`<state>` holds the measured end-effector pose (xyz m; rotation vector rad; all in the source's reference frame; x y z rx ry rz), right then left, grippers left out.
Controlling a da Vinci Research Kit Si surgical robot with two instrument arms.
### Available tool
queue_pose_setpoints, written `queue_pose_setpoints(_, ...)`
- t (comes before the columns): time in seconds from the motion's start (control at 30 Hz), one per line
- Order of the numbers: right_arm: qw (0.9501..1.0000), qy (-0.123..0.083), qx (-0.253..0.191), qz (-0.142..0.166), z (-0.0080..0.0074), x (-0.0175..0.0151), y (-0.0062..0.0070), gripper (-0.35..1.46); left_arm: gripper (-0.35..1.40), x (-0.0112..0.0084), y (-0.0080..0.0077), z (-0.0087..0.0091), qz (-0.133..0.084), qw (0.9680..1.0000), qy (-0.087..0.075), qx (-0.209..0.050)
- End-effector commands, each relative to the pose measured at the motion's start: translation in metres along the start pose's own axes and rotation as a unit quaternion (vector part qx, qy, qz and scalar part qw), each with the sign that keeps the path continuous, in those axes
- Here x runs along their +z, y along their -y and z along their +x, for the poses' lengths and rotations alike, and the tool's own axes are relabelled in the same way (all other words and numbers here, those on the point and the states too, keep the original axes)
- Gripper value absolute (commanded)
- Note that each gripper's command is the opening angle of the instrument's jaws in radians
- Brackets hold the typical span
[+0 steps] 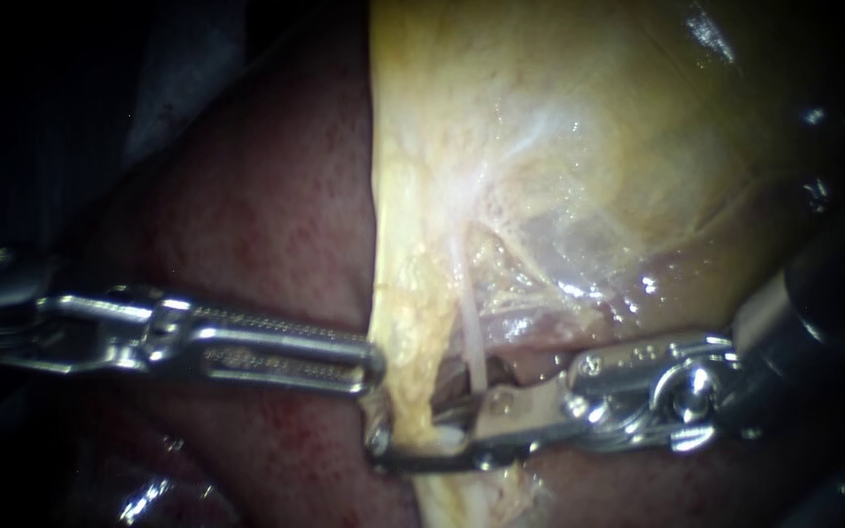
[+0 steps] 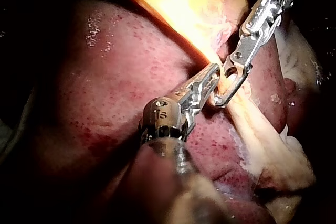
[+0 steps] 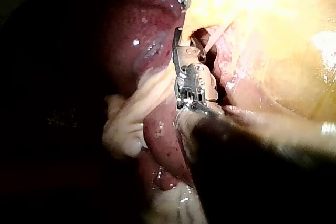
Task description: Clipping first clip left tube
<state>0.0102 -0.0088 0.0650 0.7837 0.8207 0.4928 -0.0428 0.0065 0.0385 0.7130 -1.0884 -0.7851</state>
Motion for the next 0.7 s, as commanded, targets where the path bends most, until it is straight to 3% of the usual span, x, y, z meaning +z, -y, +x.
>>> queue_pose_setpoints(0.03,1.0,0.0,0.0,0.001,0.0,0.0,0.0001,-0.34,-0.35,0.0,0.0,0.0,0.0,1.0,0.0,0.0)
queue_pose_setpoints(0.7,1.0,0.0,-0.001,0.001,0.0,0.0,0.0002,-0.34,-0.35,0.0002,-0.0001,-0.0001,0.0,1.0,0.0,0.0)
